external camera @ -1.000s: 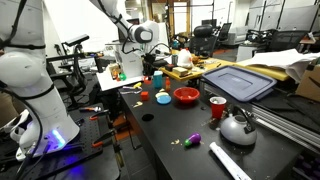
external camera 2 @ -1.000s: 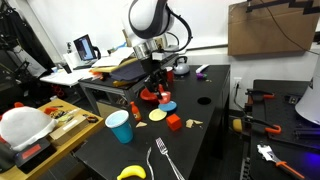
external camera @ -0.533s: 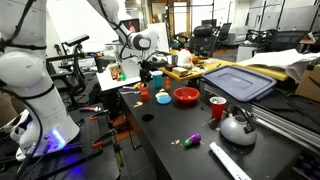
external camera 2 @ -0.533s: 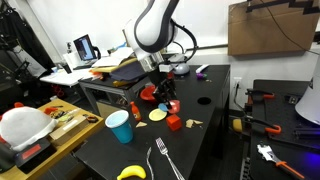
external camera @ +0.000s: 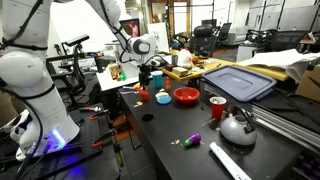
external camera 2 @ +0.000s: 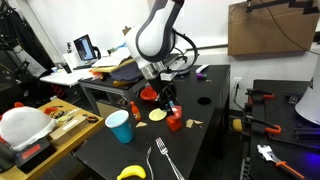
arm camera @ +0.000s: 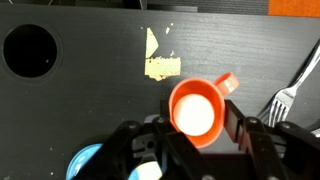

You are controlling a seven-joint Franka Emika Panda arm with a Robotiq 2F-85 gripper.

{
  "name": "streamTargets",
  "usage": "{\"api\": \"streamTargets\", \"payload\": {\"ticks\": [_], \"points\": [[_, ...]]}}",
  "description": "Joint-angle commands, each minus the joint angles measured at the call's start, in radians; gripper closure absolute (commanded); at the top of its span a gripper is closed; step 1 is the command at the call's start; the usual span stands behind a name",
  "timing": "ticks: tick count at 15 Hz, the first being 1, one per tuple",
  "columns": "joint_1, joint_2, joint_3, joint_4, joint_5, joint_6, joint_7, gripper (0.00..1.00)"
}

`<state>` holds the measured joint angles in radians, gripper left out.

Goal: Put the cup on top of the block

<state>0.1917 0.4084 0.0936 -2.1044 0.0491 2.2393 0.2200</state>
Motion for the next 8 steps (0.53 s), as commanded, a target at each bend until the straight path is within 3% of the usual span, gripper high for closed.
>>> {"api": "streamTargets", "payload": {"ticks": [1, 8], "points": [[0.018, -0.006, -0.013, 0.004, -0.041, 0.025, 0.053, 0.71], [0.007, -0.007, -0.008, 0.003, -0.039, 0.055, 0.052, 0.71]]}}
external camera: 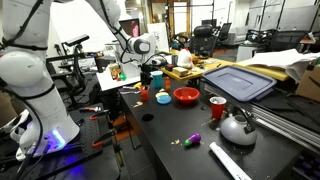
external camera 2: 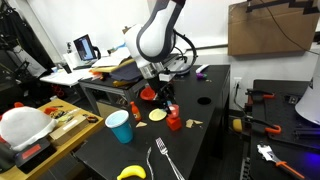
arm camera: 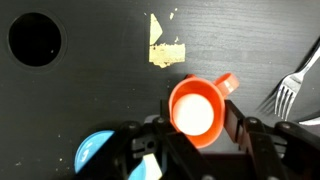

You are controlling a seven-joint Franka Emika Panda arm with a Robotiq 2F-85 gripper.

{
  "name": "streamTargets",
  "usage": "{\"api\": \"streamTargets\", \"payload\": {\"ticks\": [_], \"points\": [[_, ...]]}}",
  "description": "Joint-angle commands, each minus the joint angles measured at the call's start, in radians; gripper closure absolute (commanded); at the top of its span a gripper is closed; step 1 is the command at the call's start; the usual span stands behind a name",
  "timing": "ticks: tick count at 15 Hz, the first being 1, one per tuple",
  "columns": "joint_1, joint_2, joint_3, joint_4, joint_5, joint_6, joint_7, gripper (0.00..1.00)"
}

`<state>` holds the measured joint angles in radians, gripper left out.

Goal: Put the cup on top of the block

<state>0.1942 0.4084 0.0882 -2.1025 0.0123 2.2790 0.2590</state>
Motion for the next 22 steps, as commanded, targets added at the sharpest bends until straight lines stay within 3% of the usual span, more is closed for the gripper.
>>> {"api": "streamTargets", "payload": {"ticks": [1, 13, 14, 15, 16, 19, 22], "points": [[0.004, -0.007, -0.001, 0.003, -0.001, 0.017, 0.011, 0.71], [-0.003, -0.005, 0.016, 0.012, 0.025, -0.001, -0.014, 0.71], [-0.002, -0.004, 0.016, 0.013, 0.023, -0.005, -0.014, 0.64], [-0.002, -0.003, 0.017, 0.014, 0.024, -0.008, -0.016, 0.21], [-0.002, -0.003, 0.017, 0.015, 0.022, -0.010, -0.016, 0.20], [-0.003, -0.002, 0.018, 0.018, 0.024, -0.016, -0.019, 0.00], [-0.004, -0.003, 0.020, 0.019, 0.026, -0.019, -0.022, 0.00]]}}
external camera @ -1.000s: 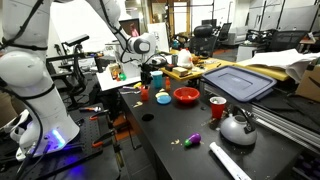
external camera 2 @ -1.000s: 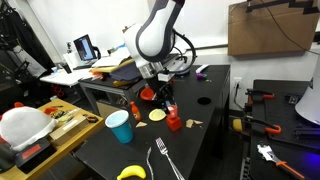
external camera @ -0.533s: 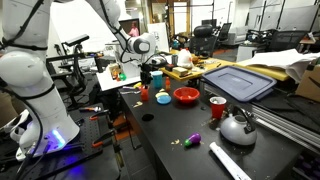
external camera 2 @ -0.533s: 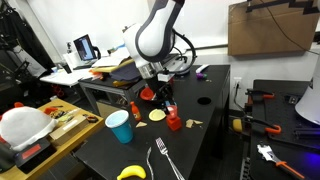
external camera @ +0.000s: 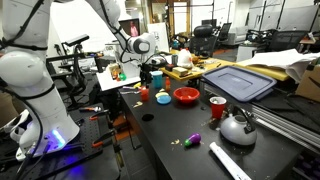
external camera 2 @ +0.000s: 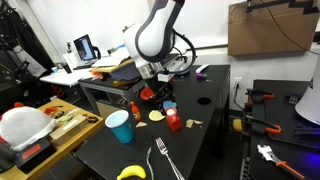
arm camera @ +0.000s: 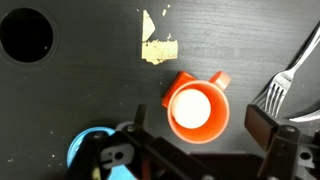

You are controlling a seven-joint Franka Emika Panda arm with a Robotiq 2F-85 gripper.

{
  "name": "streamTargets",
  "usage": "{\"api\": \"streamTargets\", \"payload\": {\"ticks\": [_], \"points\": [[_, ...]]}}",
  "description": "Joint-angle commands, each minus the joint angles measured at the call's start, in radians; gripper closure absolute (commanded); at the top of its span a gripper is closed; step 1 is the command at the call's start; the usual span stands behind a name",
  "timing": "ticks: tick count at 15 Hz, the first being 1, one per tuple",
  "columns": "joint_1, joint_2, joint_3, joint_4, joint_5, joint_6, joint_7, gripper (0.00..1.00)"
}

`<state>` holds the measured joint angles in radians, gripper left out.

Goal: Put the cup on top of the block

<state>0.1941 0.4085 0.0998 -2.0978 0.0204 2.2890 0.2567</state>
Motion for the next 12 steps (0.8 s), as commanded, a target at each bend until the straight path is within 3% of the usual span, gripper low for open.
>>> {"api": "streamTargets", "payload": {"ticks": [1, 12], "points": [[-0.004, -0.003, 0.008, 0.015, 0.018, -0.030, -0.019, 0.00], [-0.055, -0.095, -0.031, 0.048, 0.051, -0.001, 0.009, 0.00]]}}
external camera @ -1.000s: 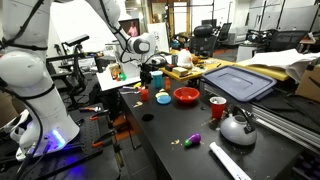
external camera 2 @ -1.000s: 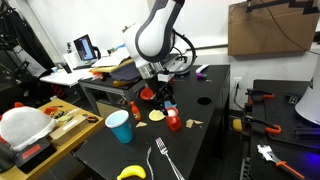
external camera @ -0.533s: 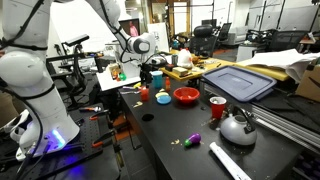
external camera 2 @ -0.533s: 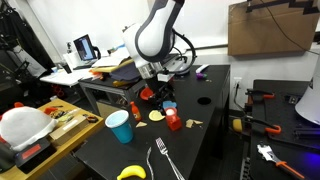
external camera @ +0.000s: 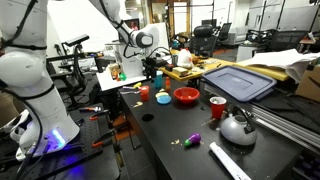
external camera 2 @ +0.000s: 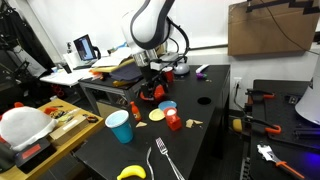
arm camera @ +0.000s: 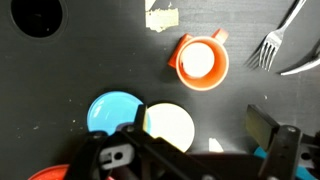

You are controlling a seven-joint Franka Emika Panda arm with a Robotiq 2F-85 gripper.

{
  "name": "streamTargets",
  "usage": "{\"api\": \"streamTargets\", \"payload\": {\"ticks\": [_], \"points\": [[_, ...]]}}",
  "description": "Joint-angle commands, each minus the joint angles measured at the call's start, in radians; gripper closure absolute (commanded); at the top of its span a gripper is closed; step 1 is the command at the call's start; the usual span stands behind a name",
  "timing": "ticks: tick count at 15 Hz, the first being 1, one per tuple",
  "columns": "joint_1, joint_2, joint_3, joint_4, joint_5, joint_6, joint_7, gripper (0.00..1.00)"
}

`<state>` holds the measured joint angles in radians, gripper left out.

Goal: Put the cup on top of the block

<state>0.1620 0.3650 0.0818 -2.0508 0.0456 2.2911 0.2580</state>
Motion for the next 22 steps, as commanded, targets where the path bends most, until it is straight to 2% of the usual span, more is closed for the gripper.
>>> {"api": "streamTargets", "payload": {"ticks": [1, 7, 15, 22], "points": [[-0.031, -0.063, -0.019, 0.008, 0.028, -0.006, 0.008, 0.00], [-0.074, -0.119, -0.044, 0.043, 0.042, -0.041, 0.016, 0.00], [-0.065, -0.190, -0.052, 0.084, -0.009, -0.138, 0.055, 0.00], [-0.063, -0.239, -0.052, 0.106, -0.084, -0.236, 0.139, 0.00]]}}
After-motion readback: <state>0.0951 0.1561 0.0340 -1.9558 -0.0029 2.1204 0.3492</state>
